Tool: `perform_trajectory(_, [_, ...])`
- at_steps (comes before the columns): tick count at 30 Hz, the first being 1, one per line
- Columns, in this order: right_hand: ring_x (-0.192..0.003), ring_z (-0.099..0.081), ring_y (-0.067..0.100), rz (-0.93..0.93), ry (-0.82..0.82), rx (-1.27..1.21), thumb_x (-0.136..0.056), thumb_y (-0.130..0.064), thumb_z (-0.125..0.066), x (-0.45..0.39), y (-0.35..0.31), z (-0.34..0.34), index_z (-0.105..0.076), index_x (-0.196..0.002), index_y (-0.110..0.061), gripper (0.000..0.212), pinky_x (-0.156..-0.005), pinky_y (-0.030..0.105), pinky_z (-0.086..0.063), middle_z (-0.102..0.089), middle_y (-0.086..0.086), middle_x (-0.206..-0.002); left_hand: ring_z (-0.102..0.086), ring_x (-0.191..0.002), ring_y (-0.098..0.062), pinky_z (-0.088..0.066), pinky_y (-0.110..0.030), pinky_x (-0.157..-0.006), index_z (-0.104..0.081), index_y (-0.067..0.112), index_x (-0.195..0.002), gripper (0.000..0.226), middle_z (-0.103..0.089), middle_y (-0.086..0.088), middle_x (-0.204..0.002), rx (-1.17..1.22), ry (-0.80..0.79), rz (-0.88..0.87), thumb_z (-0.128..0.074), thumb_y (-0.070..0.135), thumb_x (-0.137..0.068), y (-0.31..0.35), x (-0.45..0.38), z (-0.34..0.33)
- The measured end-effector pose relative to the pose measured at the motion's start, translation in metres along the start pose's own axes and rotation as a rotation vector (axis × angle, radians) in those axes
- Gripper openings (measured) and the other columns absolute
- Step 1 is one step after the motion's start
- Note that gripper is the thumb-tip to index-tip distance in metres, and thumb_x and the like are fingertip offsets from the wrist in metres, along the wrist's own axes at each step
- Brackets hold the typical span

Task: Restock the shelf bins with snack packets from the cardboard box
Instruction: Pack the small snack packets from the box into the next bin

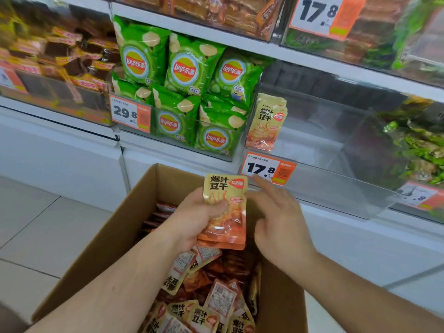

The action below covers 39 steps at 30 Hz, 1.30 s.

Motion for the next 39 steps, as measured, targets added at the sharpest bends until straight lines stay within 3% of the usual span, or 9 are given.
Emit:
perform_trajectory(2, [-0.086,-0.058,0.009,-0.417,-0.099,-0.263,-0.080,-0.008,-0.060,-0.014,0.004,0.016,-0.059,-0.116,-0.026,0.040,-0.083,0.032,-0.050,-0.064,-0.005,-0.116,-0.072,-0.096,-0.031,-0.054,-0.050,-0.090,-0.062,0.014,-0.113,0.025,-0.075,-0.011,-0.104,-0.033,-0.010,-0.061,-0.062,0.001,-0.092,0.007,-0.001,-0.003])
perform_trajectory(4, [-0.086,-0.060,0.005,-0.717,-0.316,-0.549,-0.081,-0.028,-0.076,-0.022,0.008,0.025,-0.057,-0.115,-0.030,0.038,-0.077,0.026,-0.049,-0.066,-0.011,-0.109,-0.072,-0.093,-0.026,-0.055,-0.045,-0.085,-0.063,0.018,-0.108,0.027,-0.076,-0.007,-0.101,-0.062,-0.024,-0.127,-0.061,-0.003,-0.091,0.014,0.000,-0.011])
perform_trajectory(8, [-0.074,-0.065,-0.009,-0.618,-0.535,-0.750,-0.086,-0.020,-0.075,-0.026,0.010,0.032,-0.066,-0.101,-0.034,0.022,-0.056,0.006,-0.043,-0.073,-0.022,-0.086,-0.071,-0.098,-0.021,-0.055,-0.037,-0.086,-0.061,0.021,-0.113,0.037,-0.075,-0.004,-0.104,-0.118,-0.097,-0.197,-0.059,-0.008,-0.090,0.021,0.004,-0.031])
perform_trajectory(17, [-0.062,-0.061,0.004,-0.733,-0.489,-0.812,-0.083,-0.008,-0.076,-0.023,0.029,0.034,-0.072,-0.101,-0.018,0.021,-0.049,0.018,-0.042,-0.077,0.003,-0.092,-0.067,-0.110,-0.027,-0.051,-0.045,-0.099,-0.054,0.021,-0.128,0.065,-0.072,-0.009,-0.114,-0.157,-0.208,-0.146,-0.071,0.003,-0.068,0.030,-0.007,-0.042])
perform_trajectory(24, [-0.061,-0.068,0.007,-0.859,-0.386,-1.081,-0.084,0.005,-0.067,-0.037,0.034,0.048,-0.068,-0.112,0.002,0.028,-0.046,0.010,-0.043,-0.074,0.014,-0.096,-0.068,-0.106,-0.031,-0.053,-0.050,-0.096,-0.059,0.016,-0.122,0.058,-0.073,-0.012,-0.111,-0.153,-0.182,-0.214,-0.072,0.005,-0.067,0.055,-0.013,-0.056])
perform_trajectory(28, [-0.051,-0.064,0.004,-0.884,-0.325,-1.176,-0.088,0.007,-0.061,-0.053,0.033,0.052,-0.065,-0.115,0.005,0.027,-0.040,0.010,-0.041,-0.071,0.014,-0.091,-0.070,-0.102,-0.025,-0.054,-0.048,-0.095,-0.061,0.016,-0.118,0.045,-0.074,-0.007,-0.107,-0.198,-0.136,-0.274,-0.070,-0.008,-0.081,0.075,-0.023,-0.066])
perform_trajectory(31, [-0.063,-0.069,0.015,-0.888,-0.273,-1.169,-0.086,0.005,-0.063,-0.066,0.040,0.055,-0.068,-0.109,0.002,0.023,-0.047,0.018,-0.048,-0.074,0.011,-0.090,-0.070,-0.097,-0.021,-0.056,-0.039,-0.086,-0.068,0.020,-0.107,0.029,-0.074,-0.004,-0.104,-0.122,-0.014,-0.334,-0.072,0.007,-0.083,0.086,-0.032,-0.065])
perform_trajectory(35, [-0.045,-0.037,0.010,-0.876,0.003,-0.912,-0.085,0.000,-0.067,-0.109,0.082,0.072,-0.067,-0.091,-0.010,0.012,-0.042,0.020,-0.026,-0.064,0.001,-0.066,-0.060,-0.089,-0.008,-0.049,-0.022,-0.082,-0.064,0.027,-0.098,0.018,-0.064,0.010,-0.098,-0.308,0.447,-0.613,-0.072,0.017,-0.086,0.103,-0.054,-0.050])
perform_trajectory(39, [-0.050,-0.040,0.013,-0.927,-0.041,-0.656,-0.085,-0.005,-0.070,-0.150,0.111,0.062,-0.065,-0.097,-0.014,0.016,-0.050,0.023,-0.030,-0.062,0.002,-0.067,-0.061,-0.096,-0.013,-0.051,-0.032,-0.087,-0.065,0.019,-0.118,0.032,-0.064,0.006,-0.112,-0.637,0.447,-0.696,-0.070,0.022,-0.087,0.104,-0.077,-0.059])
Point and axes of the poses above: each hand's wrist, its own x-axis away from the middle knuckle, its own z-axis out of the back of the hand, y = z × x, the point moved 2 cm from there along -x, towards the middle knuckle
